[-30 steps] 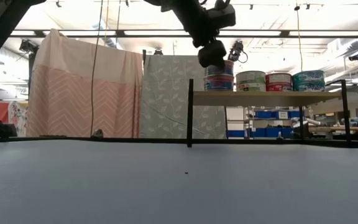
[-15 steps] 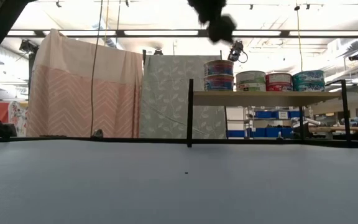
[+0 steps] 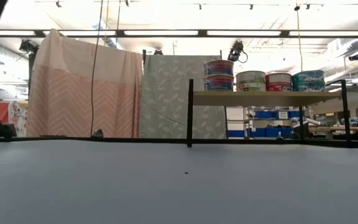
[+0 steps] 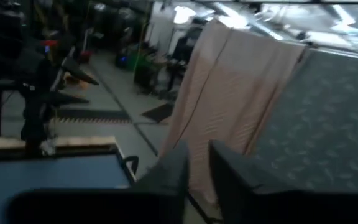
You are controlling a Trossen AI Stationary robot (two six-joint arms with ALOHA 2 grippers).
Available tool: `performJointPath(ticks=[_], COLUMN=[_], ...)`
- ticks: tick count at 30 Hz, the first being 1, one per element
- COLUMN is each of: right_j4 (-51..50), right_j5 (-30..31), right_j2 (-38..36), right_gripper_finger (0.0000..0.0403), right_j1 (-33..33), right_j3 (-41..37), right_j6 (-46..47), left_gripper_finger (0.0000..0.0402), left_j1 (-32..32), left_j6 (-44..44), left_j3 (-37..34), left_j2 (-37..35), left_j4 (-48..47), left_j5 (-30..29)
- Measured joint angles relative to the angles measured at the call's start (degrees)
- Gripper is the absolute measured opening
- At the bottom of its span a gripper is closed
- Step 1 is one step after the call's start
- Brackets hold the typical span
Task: Stack canned seafood by type on shelf
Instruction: Return to Home Position
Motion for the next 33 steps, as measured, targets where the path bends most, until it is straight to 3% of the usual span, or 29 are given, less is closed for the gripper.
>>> performJointPath(ticks=[4, 11, 19, 21, 25, 33], right_j4=[-2.4, -10.1, -10.0, -9.9, -10.0, -9.9], right_j5=[1.2, 1.4, -11.8, -16.3, -21.6, -34.3], right_j2=[-6.1, -15.8, -26.3, -28.7, -34.5, -41.5], right_gripper_finger=[0.0013, 0.0008, 0.0005, 0.0005, 0.0003, 0.0003], right_j1=[0.0, -2.5, -12.8, -16.4, -23.8, -34.9], right_j3=[0.0, -0.2, -10.7, -14.7, -23.4, -31.6], right_j6=[3.4, 13.3, 20.1, 22.0, 25.8, 34.1], left_gripper_finger=[0.0138, 0.0011, 0.0003, 0.0003, 0.0002, 0.0001], left_j1=[-1.7, -6.1, -12.0, -14.2, -19.8, -34.6], left_j6=[-11.7, -38.7, -72.0, -77.2, -81.5, -106.2], left_j3=[-3.2, -4.2, -4.2, -6.0, -16.3, -42.3], left_j2=[-7.0, -16.7, -20.7, -21.0, -25.7, -43.0], left_j4=[-9.0, -31.8, -63.1, -65.0, -64.4, -64.5], left_j5=[-5.0, -5.3, -0.2, -1.2, -2.8, -7.9])
